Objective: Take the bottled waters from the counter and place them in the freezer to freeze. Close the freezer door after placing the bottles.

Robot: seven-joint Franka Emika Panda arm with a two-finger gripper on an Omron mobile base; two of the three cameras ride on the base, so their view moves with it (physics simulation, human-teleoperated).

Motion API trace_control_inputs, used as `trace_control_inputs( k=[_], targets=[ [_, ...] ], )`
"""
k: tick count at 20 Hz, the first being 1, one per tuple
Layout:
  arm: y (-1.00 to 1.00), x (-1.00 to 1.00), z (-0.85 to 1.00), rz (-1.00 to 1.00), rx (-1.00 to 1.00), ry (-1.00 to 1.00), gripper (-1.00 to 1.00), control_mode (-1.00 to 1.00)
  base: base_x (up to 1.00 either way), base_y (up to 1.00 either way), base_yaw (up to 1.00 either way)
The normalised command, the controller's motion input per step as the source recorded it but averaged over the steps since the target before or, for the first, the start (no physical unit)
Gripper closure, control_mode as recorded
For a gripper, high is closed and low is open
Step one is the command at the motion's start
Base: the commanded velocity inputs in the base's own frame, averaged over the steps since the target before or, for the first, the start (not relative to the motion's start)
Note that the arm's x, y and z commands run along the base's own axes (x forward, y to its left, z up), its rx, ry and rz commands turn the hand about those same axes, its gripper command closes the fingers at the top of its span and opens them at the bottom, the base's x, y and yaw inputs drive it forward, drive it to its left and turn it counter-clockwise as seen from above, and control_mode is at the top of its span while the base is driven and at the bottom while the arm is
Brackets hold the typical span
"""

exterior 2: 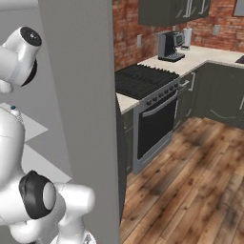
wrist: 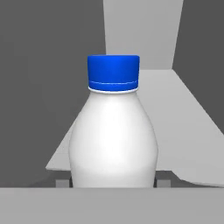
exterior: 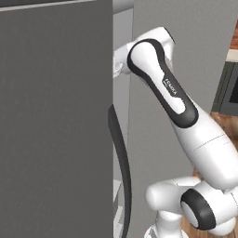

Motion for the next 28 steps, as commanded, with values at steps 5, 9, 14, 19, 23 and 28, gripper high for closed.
trace_control_inputs(
  k=[5,9,14,19,23,28],
  targets=[
    [0.29,0.45,-0.15,0.0,0.07,-0.01,1.0,-1.0,0.0,0.0,0.0],
    [0.36,0.33,-0.03,0.0,0.01,0.0,1.0,-1.0,0.0,0.0,0.0],
    [0.24,0.12,0.08,0.0,0.0,0.0,1.0,-1.0,0.0,0.0,0.0],
    [0.41,0.12,0.04,0.02,0.01,0.0,1.0,-1.0,0.0,0.0,0.0],
    [0.42,0.04,0.06,0.04,0.04,-0.05,1.0,-1.0,0.0,0.0,0.0],
    [0.13,0.0,0.3,0.0,0.02,-0.09,1.0,-1.0,0.0,0.0,0.0]
  ],
)
